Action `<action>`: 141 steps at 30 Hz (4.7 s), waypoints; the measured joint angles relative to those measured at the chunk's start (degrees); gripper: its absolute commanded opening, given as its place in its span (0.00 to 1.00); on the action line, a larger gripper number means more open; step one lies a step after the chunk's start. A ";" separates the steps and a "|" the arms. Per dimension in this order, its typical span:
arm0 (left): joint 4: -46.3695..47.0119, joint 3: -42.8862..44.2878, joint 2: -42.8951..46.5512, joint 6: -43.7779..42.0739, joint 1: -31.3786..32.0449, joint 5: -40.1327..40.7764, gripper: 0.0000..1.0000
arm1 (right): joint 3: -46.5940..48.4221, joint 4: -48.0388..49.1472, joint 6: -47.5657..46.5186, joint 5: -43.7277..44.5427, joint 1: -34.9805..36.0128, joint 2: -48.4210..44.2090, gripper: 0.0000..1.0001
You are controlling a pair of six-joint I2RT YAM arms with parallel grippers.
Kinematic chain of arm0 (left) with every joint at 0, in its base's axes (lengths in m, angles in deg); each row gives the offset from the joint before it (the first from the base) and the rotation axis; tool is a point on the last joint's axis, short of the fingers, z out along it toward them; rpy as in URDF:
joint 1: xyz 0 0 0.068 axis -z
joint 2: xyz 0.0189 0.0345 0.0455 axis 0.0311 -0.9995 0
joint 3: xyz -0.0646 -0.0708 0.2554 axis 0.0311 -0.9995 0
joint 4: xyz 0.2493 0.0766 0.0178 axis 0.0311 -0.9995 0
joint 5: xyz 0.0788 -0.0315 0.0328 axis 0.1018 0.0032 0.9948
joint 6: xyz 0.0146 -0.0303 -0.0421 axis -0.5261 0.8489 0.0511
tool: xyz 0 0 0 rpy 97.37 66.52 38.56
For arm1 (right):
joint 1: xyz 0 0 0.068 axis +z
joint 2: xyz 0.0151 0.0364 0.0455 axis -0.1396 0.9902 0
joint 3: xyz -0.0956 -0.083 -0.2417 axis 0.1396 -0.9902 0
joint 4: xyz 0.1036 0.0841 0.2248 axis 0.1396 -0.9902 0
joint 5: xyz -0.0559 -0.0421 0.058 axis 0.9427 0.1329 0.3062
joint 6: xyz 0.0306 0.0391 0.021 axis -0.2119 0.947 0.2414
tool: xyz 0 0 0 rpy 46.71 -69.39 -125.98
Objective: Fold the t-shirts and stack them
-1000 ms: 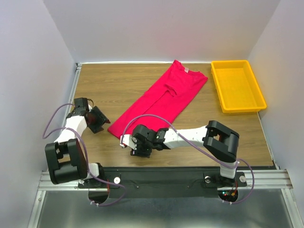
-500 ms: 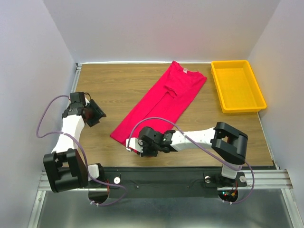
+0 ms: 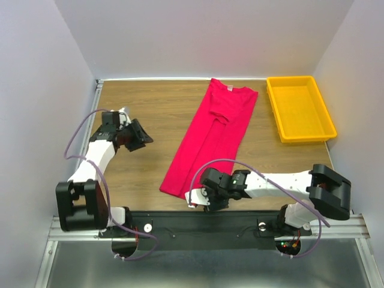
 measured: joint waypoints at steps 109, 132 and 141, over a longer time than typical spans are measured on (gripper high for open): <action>4.87 -15.93 14.51 10.49 10.54 2.27 0.54 | 0.02 -5.35 -16.13 -25.11 -21.35 -5.16 0.93; -19.08 -18.08 17.44 23.98 21.81 8.76 0.54 | -4.22 0.72 -8.68 -15.13 -15.37 -5.33 0.88; -21.35 -18.08 17.31 25.46 22.75 8.39 0.55 | -4.66 1.03 -8.17 -14.95 -15.37 -5.33 0.84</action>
